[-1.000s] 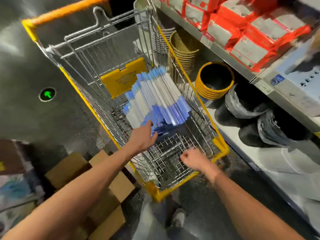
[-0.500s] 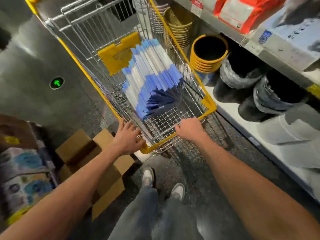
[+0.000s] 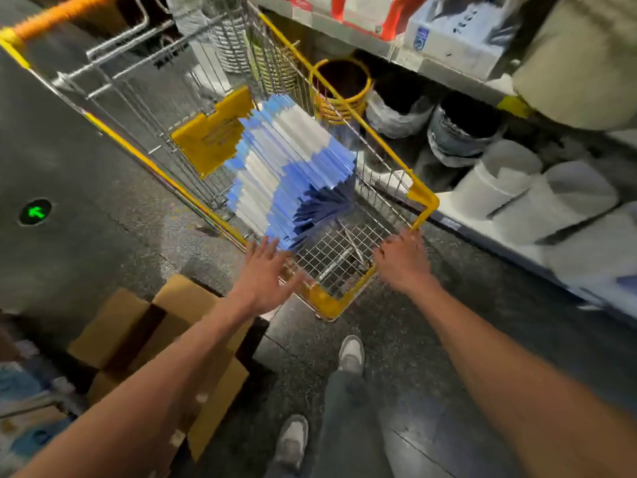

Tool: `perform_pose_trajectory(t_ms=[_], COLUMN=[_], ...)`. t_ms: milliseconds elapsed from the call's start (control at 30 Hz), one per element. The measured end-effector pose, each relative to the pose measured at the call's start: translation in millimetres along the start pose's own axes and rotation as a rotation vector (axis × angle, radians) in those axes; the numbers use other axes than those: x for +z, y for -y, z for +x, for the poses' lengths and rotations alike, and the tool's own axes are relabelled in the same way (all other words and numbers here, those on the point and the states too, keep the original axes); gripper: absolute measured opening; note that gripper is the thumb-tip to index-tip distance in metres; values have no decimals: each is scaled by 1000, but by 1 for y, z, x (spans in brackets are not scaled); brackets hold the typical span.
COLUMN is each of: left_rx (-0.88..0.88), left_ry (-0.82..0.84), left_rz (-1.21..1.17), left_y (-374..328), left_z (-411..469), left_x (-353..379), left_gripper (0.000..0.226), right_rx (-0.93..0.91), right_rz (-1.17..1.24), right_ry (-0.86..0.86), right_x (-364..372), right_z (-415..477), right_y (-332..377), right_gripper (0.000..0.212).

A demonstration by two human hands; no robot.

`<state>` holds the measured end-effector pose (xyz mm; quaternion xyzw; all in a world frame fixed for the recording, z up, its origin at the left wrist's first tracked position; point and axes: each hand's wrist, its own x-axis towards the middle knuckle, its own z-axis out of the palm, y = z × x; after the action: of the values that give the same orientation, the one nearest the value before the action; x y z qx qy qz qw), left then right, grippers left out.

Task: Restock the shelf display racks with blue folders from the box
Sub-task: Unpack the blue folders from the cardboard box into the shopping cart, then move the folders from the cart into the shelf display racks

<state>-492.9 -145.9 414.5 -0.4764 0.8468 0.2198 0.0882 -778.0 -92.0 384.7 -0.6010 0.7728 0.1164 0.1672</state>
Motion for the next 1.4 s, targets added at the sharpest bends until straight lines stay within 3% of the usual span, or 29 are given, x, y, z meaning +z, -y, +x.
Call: perform_pose_trajectory(t_ms=[67,167,367,500,567,667,833,933,1067,1133,1233,1300,1400], left_rx=[-23,29,229,315,362,406,473,504,524,582,735,830,850], left_ry=[-31,33,133,196,194,179,196,204,260,303,376,412,331], left_rz=[118,268,331,344,336,299,269,257,351,371,321,318,434], left_y=[13,21,-8,-29,-44,-71,-117,-142,-181,-195,-213,-218,-221], left_z=[-1,-15,-67,-93,-108,-137,-187,-218,-265,-287,-315,-328,-338], left_x=[-2,-1,25,44,60,88,123,148,171,184,198,199,199], left_gripper=[83,62,72,57,71,110,130,121,61,67,105,102,100], right_rx=[38,-13,131,204,253,300,357,408,461,489,543,569,608], right_rz=[57,270,291,273,312,332,357,393,440,441,478,499,537], right_ry=[-33,102,142,165,140,133,122,107,91,96,93,97,103], right_x=[11,32,71,83,94,114,145,164,193,211,235,248,264], right_z=[-39,-118,-217,-265,-293,-335,-405,-452,-516,-550,-607,-643,-688], right_y=[21,67,74,61,52,35,11,1,-14,-21,-32,-38,-41], right_gripper=[57,58,79,94,87,87,80,76,72,73,74,72,68])
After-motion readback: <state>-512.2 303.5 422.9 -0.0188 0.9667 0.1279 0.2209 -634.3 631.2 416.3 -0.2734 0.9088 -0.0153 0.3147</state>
